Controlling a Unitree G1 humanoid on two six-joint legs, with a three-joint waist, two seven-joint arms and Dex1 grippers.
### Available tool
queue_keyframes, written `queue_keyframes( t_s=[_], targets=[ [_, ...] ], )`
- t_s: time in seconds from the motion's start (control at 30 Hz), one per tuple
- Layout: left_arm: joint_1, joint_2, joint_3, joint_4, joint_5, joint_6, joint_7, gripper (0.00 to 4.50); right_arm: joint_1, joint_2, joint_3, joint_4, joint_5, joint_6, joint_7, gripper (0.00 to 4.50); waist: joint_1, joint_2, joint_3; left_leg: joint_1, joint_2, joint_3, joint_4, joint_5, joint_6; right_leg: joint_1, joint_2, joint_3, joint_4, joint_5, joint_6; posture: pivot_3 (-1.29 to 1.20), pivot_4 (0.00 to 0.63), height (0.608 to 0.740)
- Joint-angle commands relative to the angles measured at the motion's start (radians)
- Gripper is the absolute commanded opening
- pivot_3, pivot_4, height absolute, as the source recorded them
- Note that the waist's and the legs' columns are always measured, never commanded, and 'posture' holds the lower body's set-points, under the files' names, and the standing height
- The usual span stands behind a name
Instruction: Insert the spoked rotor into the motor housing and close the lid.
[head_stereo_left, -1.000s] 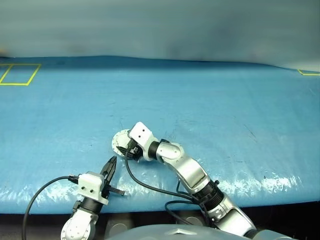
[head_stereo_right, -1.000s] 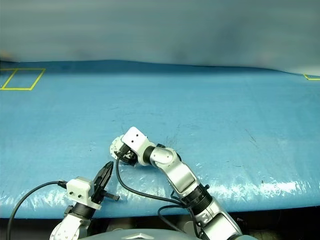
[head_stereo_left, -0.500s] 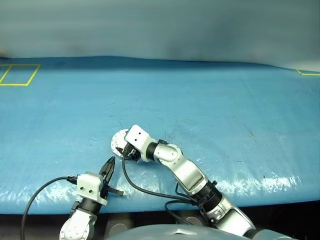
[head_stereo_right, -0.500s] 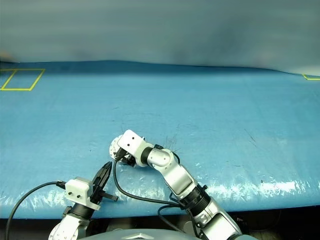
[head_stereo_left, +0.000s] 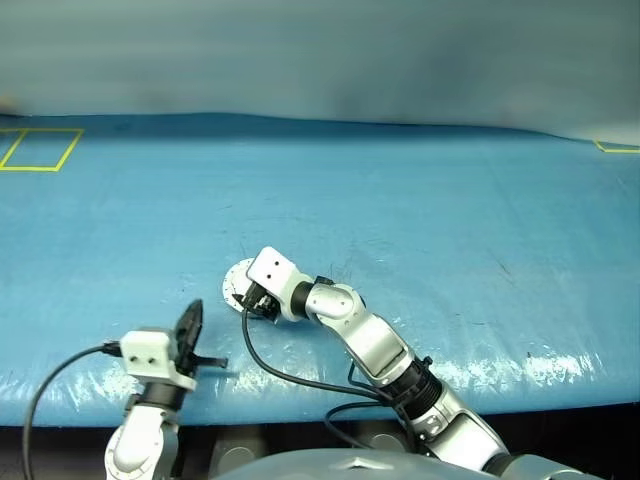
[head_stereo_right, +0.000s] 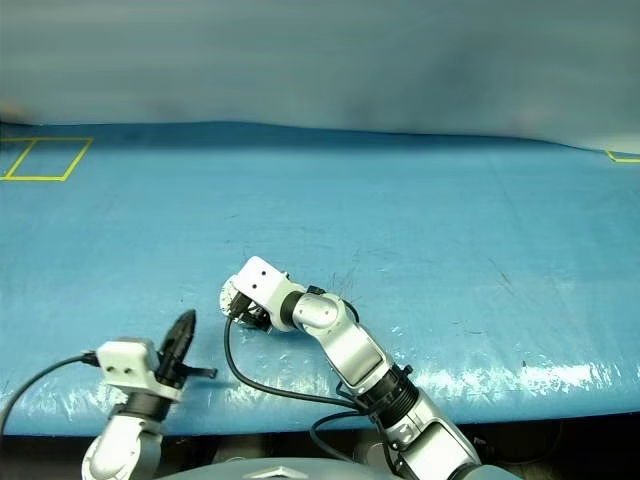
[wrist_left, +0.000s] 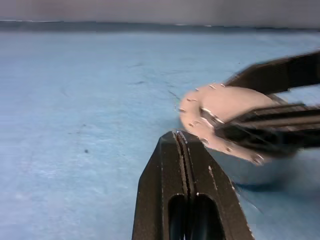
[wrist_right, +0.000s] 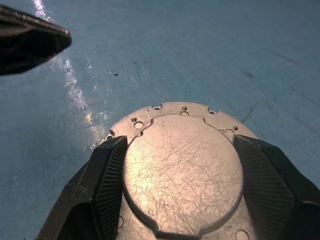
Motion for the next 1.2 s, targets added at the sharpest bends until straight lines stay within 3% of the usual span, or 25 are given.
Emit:
queue_keyframes(
  t_s=[0.03, 0.17, 0.4, 0.8, 1.2],
  targets=[
    [-0.054, 0.095, 0.094, -0.114, -0.293, 0.276, 0.016, 0.0, 0.02, -0.015, 0.002, 0.023, 0.0, 0.034, 0.01, 3.03, 0.0, 0.0, 0.0, 0.0, 0.0, 0.0, 0.0, 0.0, 0.0, 0.0, 0.0, 0.0, 0.0, 0.0, 0.0, 0.0, 0.15, 0.74],
    [-0.128, 0.2, 0.141, -0.107, -0.504, 0.462, -0.01, 0.0, 0.025, -0.02, 0.001, 0.024, 0.0, 0.03, 0.015, 3.03, 0.0, -0.001, -0.001, 0.0, 0.0, 0.0, 0.0, 0.0, 0.0, 0.002, 0.0, 0.0, -0.001, 0.0, 0.0, 0.0, 0.15, 0.74],
    [-0.281, 0.286, 0.156, 0.036, -0.648, 0.623, -0.095, 0.0, 0.033, -0.014, -0.008, 0.018, 0.002, 0.032, 0.011, 3.03, 0.004, -0.001, -0.001, 0.002, 0.0, -0.001, 0.0, 0.0, 0.0, 0.003, 0.0, -0.001, -0.001, 0.0, 0.0, 0.0, 0.15, 0.74],
    [-0.394, 0.303, 0.081, 0.143, -0.551, 0.721, -0.133, 0.0, 0.052, -0.006, -0.02, 0.006, -0.001, 0.036, -0.011, 3.03, 0.008, -0.001, -0.001, 0.002, 0.0, -0.001, -0.001, 0.0, 0.0, 0.002, 0.0, -0.001, -0.001, 0.0, 0.0, 0.0, 0.15, 0.74],
    [-0.401, 0.332, -0.022, 0.113, -0.41, 0.74, -0.203, 0.0, 0.061, -0.007, -0.027, 0.005, 0.009, 0.034, -0.005, 3.03, 0.017, -0.001, -0.004, 0.002, 0.0, -0.001, -0.001, 0.0, 0.0, 0.003, 0.0, -0.001, -0.002, 0.0, 0.0, 0.0, 0.15, 0.74]
  ],
)
